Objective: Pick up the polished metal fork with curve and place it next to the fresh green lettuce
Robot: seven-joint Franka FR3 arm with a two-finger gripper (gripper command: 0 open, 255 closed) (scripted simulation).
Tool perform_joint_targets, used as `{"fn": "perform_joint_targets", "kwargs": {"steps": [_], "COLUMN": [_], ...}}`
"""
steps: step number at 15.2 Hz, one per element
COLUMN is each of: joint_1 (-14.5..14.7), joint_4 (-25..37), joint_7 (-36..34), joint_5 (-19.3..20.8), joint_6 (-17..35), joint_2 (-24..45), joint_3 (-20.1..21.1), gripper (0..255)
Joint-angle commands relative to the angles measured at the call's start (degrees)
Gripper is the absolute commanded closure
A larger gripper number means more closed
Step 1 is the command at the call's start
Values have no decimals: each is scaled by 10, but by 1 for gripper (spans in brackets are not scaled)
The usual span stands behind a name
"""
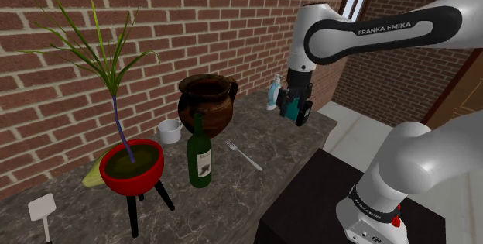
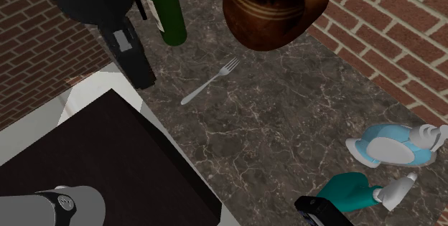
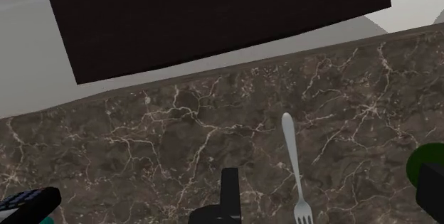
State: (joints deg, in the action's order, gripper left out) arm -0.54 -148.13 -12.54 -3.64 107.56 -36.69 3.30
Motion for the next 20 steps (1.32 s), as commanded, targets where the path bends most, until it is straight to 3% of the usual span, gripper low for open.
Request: {"fn": "perform_joint_targets", "kwargs": {"steps": [1,10,20], "joint_1": [1,-3,-3], "joint_4": [-11,2,103], "joint_7": [-6,-38,-99], "joint_5": [-3,1,53], "joint_6": [52,257,423], "joint_2": [34,230,474], "joint_3": [6,30,36], "gripper": [0,0,0]}}
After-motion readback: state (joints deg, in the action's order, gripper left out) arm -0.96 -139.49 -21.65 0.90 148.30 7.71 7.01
